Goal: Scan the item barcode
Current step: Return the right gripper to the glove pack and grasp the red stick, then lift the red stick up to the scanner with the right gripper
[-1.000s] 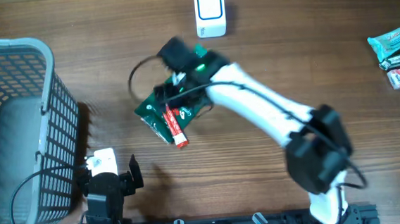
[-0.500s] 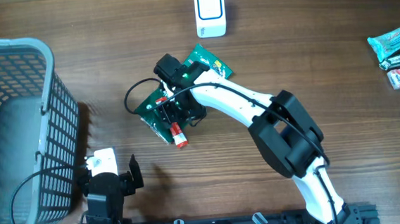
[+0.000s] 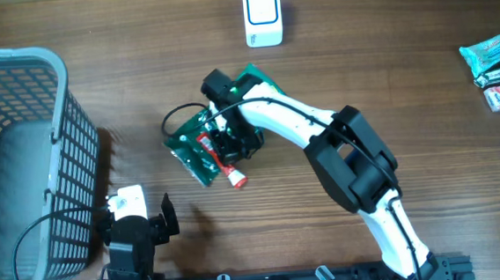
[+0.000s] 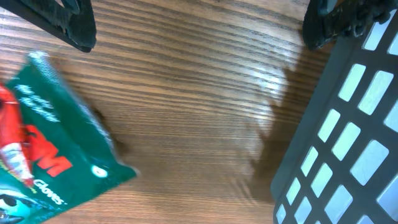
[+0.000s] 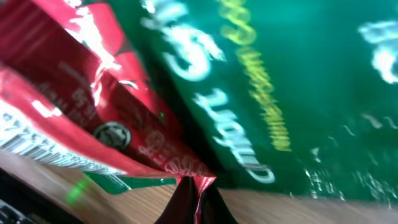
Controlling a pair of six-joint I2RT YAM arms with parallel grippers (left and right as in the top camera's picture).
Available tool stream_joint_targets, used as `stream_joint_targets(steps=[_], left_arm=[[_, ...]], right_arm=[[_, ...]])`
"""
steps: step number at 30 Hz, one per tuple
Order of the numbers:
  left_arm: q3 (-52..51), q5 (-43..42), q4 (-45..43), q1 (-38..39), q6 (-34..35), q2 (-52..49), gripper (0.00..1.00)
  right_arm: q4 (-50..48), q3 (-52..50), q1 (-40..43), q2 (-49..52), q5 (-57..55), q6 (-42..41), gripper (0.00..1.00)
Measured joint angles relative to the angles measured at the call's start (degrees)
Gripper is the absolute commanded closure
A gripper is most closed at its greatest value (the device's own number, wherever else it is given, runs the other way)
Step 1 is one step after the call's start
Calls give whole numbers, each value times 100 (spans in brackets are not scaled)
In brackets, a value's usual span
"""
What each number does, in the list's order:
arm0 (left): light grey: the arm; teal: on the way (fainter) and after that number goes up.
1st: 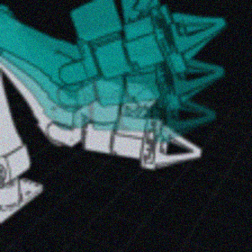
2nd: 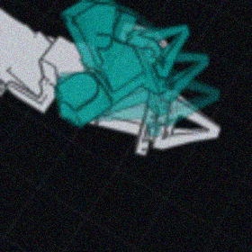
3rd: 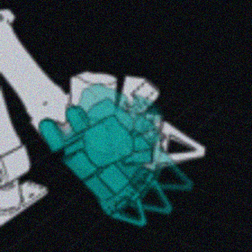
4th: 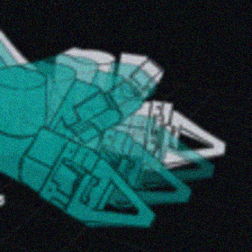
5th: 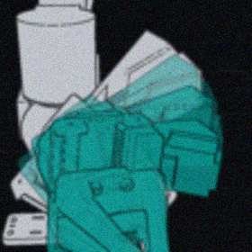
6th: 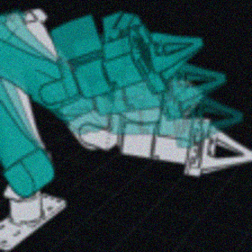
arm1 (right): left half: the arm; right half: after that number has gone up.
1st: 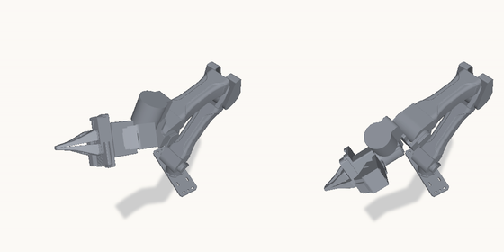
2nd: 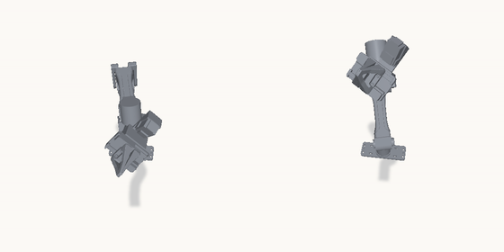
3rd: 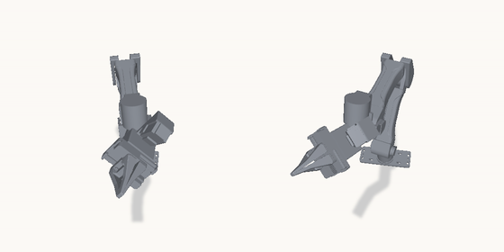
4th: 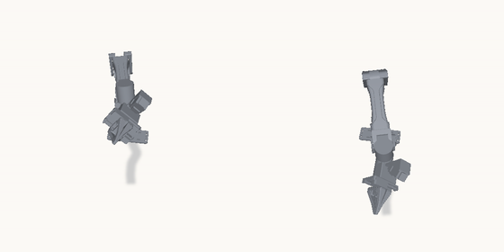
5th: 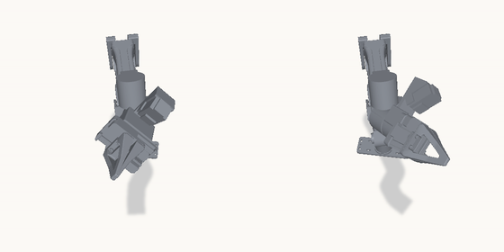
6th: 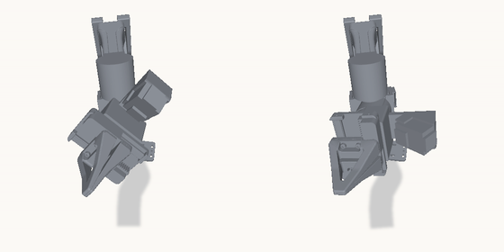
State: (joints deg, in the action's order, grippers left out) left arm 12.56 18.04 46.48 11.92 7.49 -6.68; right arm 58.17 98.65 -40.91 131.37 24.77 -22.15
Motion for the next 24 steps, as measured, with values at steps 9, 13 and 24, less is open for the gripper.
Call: stream_joint_targets(steps=[9,13,24], left_arm=[[0,0,0,0,0,0,0],[0,0,0,0,0,0,0],[0,0,2,0,0,0,0]], right_arm=[[872,-151,920,-2785,-494,345,96],[979,-151,831,-3738,-579,767,96],[1379,-149,833,-5283,-1311,1344,96]])
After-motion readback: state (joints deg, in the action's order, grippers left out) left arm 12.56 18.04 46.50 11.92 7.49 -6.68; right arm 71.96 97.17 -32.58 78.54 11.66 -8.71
